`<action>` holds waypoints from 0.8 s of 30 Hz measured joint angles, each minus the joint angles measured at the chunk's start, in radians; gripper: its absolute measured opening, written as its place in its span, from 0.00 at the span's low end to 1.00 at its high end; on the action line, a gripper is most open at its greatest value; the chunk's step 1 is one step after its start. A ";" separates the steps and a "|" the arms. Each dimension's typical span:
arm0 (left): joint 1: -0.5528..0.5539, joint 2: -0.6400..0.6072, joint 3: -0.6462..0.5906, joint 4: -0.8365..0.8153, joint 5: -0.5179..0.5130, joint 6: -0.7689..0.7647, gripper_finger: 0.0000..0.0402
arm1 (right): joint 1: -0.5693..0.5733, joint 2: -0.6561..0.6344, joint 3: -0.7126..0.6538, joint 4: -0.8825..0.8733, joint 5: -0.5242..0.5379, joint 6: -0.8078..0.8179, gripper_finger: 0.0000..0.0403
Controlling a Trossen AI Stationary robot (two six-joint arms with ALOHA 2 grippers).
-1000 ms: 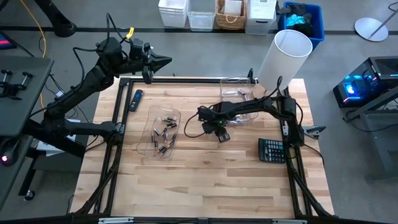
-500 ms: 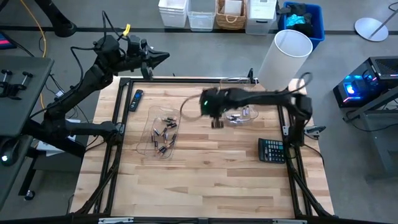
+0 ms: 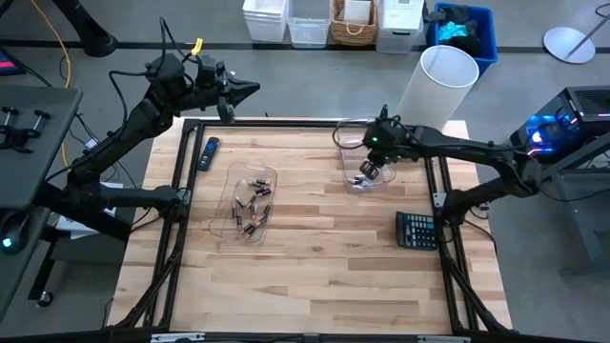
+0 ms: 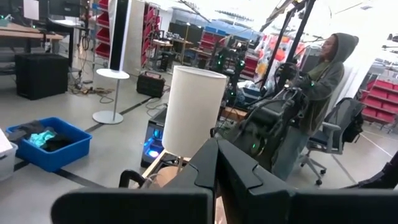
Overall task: Sort batteries
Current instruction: Put the silver battery into the right transparent bin, then adjust the left transparent bin
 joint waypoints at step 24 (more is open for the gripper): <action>-0.397 0.050 -0.332 -0.660 -0.167 0.262 0.00 | -0.084 -0.004 0.088 0.035 -0.037 0.034 0.64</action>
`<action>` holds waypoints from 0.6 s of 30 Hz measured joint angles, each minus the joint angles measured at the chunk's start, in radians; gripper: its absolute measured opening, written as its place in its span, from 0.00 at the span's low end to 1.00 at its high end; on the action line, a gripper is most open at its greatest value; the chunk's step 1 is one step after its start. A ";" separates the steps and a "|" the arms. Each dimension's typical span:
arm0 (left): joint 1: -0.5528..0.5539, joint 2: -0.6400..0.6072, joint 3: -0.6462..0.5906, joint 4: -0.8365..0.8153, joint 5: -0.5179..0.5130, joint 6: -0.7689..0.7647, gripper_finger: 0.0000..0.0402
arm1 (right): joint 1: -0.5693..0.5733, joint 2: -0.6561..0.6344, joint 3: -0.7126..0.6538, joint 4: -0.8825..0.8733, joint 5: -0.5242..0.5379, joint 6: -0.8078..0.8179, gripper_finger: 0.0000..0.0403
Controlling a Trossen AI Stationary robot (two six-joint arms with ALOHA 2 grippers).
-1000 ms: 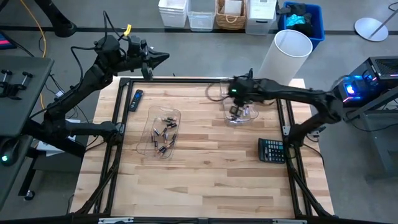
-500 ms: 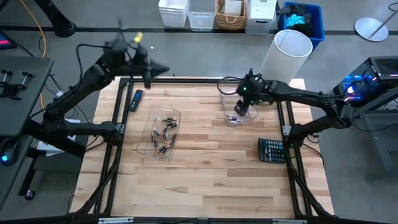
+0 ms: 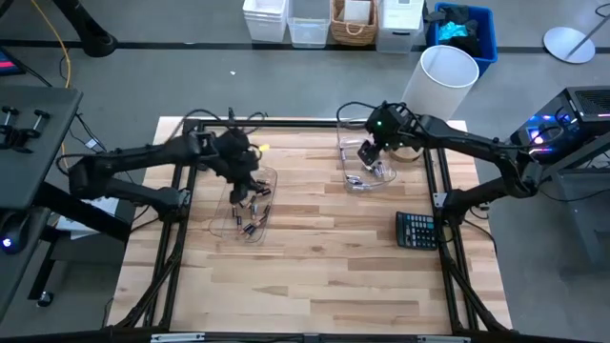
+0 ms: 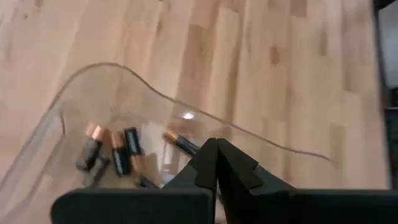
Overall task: Sort batteries
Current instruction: Adjust the left transparent bin
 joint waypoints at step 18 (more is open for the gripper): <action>0.001 0.324 0.023 0.008 -0.533 0.343 0.00 | -0.041 0.000 0.000 0.010 0.000 0.051 0.64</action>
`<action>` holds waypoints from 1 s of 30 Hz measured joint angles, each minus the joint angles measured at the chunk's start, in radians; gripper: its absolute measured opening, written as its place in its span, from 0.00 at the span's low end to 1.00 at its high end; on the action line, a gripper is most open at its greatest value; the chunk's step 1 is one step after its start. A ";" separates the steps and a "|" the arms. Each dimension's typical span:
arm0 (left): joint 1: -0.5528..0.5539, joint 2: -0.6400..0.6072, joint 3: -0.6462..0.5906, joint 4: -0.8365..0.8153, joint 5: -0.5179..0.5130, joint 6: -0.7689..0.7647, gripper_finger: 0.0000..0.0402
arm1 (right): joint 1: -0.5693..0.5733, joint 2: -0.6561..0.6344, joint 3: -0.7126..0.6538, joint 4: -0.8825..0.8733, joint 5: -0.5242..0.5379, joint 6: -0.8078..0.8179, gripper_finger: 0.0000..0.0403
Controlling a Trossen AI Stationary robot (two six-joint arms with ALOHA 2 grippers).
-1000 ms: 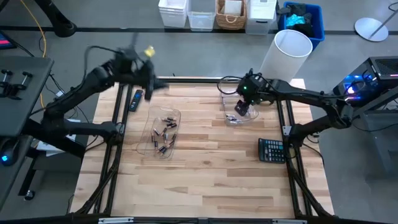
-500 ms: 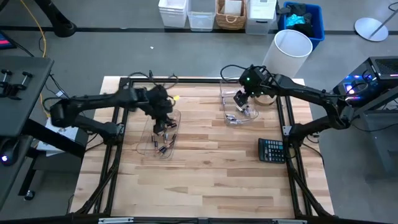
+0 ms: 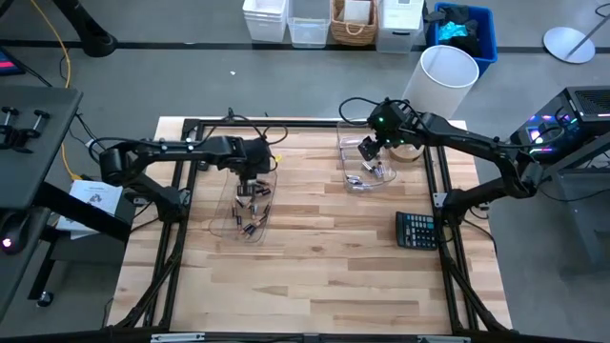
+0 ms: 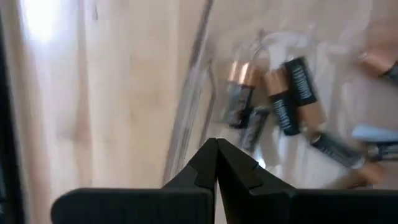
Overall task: Sort batteries
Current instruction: Adjust the left transparent bin, then return to Home Position
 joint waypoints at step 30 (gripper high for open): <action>0.347 -0.005 0.033 0.126 0.119 0.072 0.00 | 0.001 0.000 0.000 0.000 0.000 0.027 0.64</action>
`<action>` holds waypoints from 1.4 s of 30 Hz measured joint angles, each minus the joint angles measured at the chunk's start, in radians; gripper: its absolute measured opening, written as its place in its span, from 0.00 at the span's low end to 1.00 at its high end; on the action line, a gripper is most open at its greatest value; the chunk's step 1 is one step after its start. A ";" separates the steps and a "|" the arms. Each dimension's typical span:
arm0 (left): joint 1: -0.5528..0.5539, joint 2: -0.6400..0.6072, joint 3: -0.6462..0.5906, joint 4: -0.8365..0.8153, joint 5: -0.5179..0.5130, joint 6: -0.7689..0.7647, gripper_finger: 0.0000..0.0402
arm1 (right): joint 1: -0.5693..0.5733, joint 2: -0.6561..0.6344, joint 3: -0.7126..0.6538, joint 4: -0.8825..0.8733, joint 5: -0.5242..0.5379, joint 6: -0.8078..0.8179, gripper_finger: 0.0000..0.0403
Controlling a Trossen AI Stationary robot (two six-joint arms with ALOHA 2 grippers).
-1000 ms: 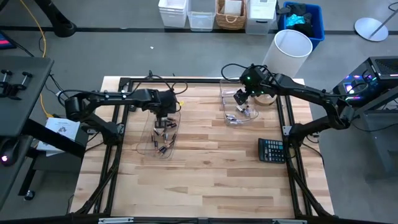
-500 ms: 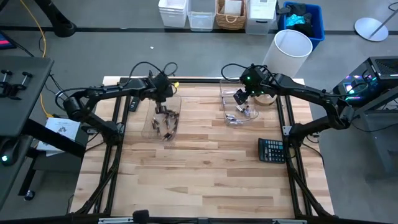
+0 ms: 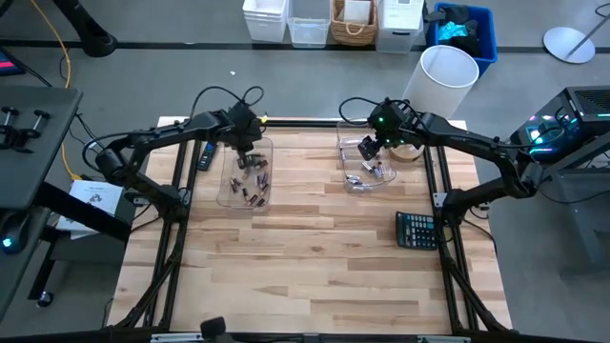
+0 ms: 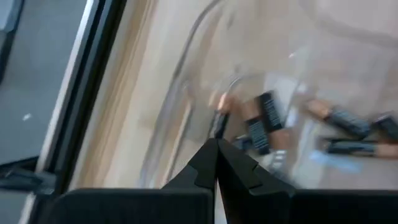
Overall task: Sort batteries
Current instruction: Return to Home Position
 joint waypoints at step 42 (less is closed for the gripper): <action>-0.515 -0.898 -0.824 0.912 -0.004 -1.069 0.00 | 0.094 -0.247 0.001 -0.098 -0.224 0.182 0.00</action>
